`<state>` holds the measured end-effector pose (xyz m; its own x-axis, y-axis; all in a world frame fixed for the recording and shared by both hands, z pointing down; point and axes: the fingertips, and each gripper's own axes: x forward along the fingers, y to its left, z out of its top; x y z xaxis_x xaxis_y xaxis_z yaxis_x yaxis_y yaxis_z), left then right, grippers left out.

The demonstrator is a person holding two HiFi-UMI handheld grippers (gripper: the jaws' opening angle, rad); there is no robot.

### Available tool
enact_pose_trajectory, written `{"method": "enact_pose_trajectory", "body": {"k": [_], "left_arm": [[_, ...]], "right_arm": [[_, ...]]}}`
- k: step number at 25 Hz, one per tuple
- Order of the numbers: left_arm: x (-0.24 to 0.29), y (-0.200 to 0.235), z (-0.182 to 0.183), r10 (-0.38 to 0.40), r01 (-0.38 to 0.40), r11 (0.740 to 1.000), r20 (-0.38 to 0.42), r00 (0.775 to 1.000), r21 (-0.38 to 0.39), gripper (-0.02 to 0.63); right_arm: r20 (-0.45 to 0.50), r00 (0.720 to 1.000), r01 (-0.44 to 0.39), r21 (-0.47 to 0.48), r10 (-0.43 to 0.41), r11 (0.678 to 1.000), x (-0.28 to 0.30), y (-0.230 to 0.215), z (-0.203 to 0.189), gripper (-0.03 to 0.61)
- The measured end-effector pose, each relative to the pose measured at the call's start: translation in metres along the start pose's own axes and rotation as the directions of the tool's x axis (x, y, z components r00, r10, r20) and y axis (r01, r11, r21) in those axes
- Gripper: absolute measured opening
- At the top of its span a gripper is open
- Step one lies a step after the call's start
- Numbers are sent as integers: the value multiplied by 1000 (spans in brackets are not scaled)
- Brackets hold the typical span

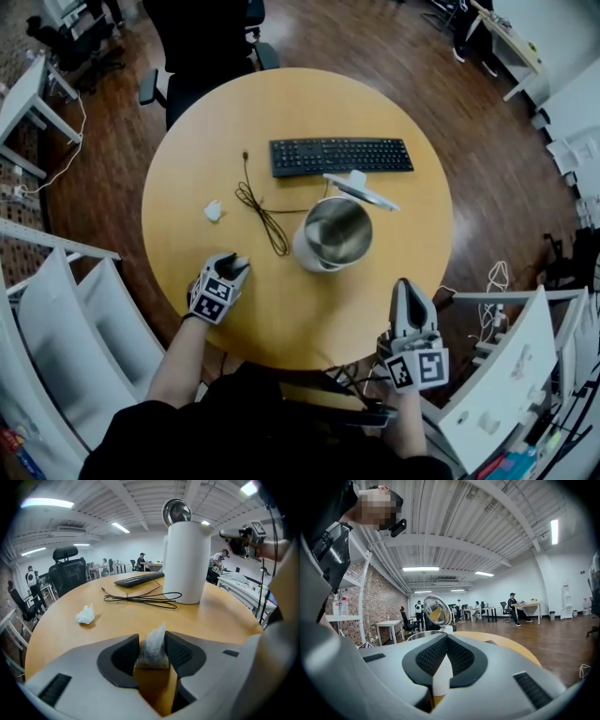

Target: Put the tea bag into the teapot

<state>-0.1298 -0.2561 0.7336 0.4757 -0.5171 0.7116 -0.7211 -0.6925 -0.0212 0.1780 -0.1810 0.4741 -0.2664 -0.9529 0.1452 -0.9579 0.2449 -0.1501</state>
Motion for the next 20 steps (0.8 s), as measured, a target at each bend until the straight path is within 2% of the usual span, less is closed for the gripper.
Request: {"method": "enact_pose_trajectory", "body": {"k": [2,5,7,10,13,15,18,20], "left_arm": [[1,1,1,5,-5,1000,-11,1000,-20,102],[0,-3,8,-16,16,998,7,1000,-57,86],[-8,-5,23,-14,17,998,50,999,-55,84],[-28,-8,58,12,-13,1000,125,992,8,84],[-55,-8,104,37,-46,998,230,972,32,84],[-78,-6,136,71,-65,997,335,940,-30,84],[-124,3,180,129,-61,987,498,858,-151,84],[-150,8,205,159,-75,983,570,806,-168,84]], "right_arm": [[8,1000,-6,3,6,1000,1,-1,1,6],[25,999,-21,5,21,1000,4,0,3,6],[43,999,-30,7,30,1000,5,-1,7,6],[76,996,-42,13,41,999,5,-3,13,6],[94,994,-64,9,63,998,10,-2,18,6],[92,991,-99,-3,99,995,13,3,22,6],[117,981,-152,-18,153,988,20,10,38,6],[140,975,-170,-31,172,985,29,12,48,6]]}}
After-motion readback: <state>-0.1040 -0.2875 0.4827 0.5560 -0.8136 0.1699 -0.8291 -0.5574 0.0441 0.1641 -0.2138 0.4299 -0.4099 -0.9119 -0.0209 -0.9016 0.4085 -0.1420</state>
